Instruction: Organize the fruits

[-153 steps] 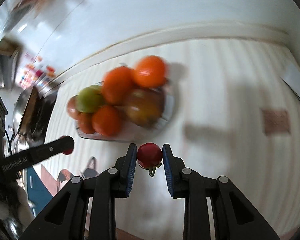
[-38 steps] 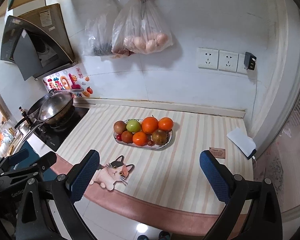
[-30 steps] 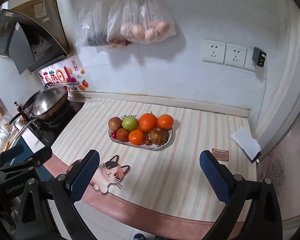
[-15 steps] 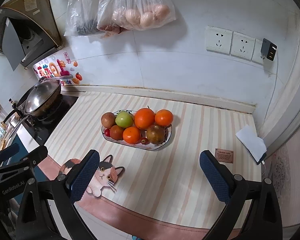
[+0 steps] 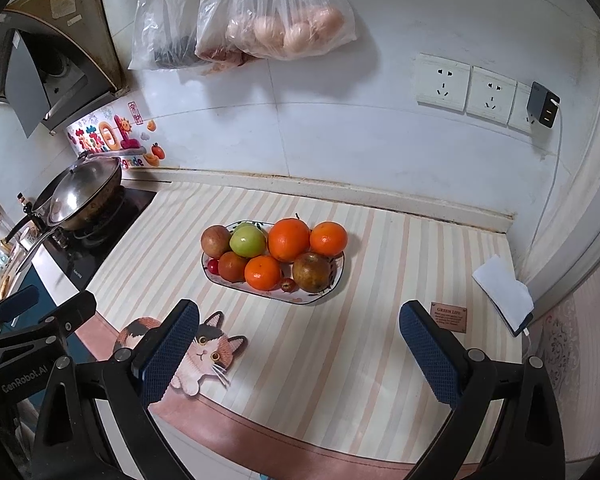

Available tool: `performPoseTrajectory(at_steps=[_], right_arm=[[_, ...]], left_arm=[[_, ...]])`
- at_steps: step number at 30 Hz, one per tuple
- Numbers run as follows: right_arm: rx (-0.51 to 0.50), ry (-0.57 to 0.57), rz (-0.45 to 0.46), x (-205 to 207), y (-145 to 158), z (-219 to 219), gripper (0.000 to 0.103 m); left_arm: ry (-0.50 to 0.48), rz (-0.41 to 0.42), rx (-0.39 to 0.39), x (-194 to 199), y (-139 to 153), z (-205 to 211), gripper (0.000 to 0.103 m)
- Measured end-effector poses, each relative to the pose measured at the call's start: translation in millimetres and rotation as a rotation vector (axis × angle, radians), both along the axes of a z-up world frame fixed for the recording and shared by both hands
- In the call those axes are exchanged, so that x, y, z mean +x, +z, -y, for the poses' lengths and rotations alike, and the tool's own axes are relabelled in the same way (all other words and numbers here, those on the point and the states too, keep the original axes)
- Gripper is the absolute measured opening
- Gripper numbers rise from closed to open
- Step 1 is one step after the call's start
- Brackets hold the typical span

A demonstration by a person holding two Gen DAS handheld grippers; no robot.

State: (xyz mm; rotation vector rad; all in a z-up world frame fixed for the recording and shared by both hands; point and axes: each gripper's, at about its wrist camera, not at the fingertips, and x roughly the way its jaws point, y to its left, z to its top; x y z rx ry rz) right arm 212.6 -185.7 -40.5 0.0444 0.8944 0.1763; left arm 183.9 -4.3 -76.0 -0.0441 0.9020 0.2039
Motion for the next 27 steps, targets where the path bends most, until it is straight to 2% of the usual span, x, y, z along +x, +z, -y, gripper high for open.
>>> performPoseTrajectory(at_steps=[27], right_arm=[[0.004, 0.016, 0.01, -0.5, 1.5, 1.4, 0.102]], left_arm=[[-0.005, -0.006, -0.017, -4.5, -3.3, -2.4, 0.099]])
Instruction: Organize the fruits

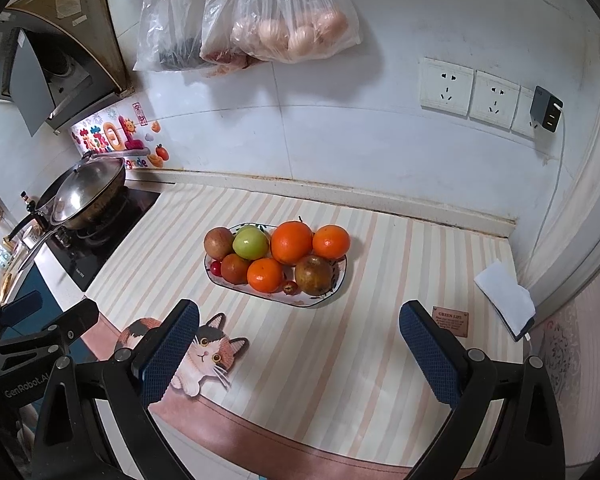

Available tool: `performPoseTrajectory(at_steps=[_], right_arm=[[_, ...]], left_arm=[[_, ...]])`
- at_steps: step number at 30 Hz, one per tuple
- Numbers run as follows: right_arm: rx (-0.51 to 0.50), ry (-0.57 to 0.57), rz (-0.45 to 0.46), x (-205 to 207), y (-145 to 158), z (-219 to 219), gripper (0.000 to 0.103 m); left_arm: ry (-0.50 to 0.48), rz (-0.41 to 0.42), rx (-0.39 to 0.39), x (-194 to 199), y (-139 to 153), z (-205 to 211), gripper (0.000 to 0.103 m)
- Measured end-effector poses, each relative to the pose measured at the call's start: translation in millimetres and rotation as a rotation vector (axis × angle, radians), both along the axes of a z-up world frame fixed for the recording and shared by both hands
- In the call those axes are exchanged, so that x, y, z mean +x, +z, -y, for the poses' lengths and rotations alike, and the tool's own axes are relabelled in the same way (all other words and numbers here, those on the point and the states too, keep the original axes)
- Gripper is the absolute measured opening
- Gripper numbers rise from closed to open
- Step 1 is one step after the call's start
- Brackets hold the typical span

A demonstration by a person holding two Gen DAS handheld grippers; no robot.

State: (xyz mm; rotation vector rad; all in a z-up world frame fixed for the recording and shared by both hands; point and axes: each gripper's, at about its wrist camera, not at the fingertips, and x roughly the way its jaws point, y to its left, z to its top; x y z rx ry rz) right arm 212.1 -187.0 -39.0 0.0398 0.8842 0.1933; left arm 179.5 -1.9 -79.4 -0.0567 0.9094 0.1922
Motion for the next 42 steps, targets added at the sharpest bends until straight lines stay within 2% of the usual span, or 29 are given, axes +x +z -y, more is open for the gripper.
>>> performPoseTrajectory(at_steps=[42], right_arm=[[0.012, 0.004, 0.022, -10, 9, 2, 0.102]], left_arm=[[-0.006, 0.022, 0.003, -8, 11, 9, 0.099]])
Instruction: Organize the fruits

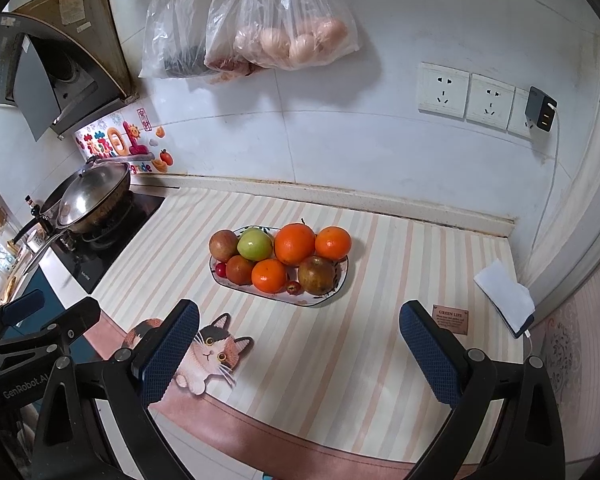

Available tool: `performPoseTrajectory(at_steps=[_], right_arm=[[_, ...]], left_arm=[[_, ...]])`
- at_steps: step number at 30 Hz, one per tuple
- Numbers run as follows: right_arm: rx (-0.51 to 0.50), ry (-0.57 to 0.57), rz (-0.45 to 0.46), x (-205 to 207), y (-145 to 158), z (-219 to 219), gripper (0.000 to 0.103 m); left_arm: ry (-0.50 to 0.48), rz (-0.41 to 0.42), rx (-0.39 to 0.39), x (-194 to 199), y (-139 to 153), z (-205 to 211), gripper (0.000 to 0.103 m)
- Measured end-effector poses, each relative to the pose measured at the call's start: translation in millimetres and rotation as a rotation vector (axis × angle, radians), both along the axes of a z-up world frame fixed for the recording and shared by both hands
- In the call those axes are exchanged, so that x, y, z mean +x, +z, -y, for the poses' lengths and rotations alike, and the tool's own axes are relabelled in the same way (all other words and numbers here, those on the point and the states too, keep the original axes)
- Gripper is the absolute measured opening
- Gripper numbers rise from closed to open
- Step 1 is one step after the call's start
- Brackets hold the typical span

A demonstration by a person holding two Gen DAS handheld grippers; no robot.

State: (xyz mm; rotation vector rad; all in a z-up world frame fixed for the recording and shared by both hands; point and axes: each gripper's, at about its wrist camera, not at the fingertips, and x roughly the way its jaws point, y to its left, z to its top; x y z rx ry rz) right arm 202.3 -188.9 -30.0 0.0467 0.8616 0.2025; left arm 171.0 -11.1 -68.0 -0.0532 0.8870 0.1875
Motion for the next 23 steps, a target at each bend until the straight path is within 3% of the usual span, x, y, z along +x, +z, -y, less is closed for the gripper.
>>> performPoseTrajectory(at_steps=[23], right_arm=[[0.006, -0.007, 0.003, -9.6, 1.6, -0.5, 0.102]], left_arm=[[0.005, 0.014, -0.002, -6.3, 7.7, -0.8, 0.099]])
